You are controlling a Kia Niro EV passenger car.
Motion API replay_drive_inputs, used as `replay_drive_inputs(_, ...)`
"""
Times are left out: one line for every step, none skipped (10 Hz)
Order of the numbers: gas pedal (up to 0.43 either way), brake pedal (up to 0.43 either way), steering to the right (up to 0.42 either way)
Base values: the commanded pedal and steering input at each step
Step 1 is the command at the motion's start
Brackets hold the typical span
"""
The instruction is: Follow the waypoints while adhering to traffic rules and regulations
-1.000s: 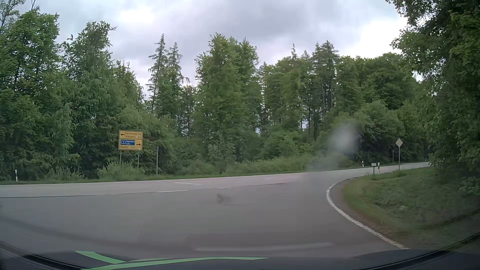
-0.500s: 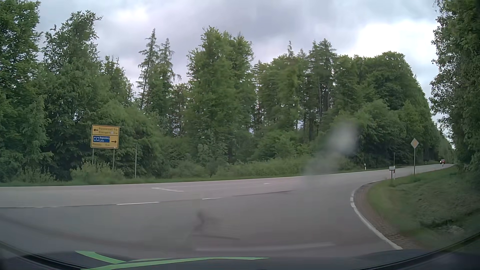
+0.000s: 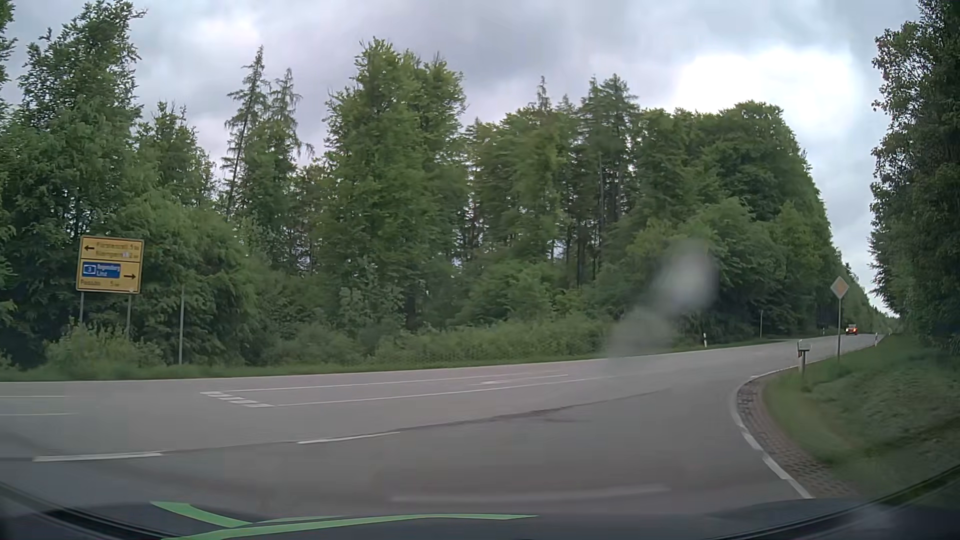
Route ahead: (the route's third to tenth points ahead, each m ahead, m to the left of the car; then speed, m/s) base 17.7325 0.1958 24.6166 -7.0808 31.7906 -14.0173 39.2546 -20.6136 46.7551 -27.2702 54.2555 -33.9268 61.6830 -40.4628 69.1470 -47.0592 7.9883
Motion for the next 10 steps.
replay_drive_inputs(0.22, 0.0, 0.142)
replay_drive_inputs(0.228, 0.0, 0.152)
replay_drive_inputs(0.228, 0.0, 0.158)
replay_drive_inputs(0.228, 0.0, 0.165)
replay_drive_inputs(0.228, 0.0, 0.172)
replay_drive_inputs(0.24, 0.0, 0.176)
replay_drive_inputs(0.24, 0.0, 0.178)
replay_drive_inputs(0.248, 0.0, 0.178)
replay_drive_inputs(0.28, 0.0, 0.178)
replay_drive_inputs(0.28, 0.0, 0.178)
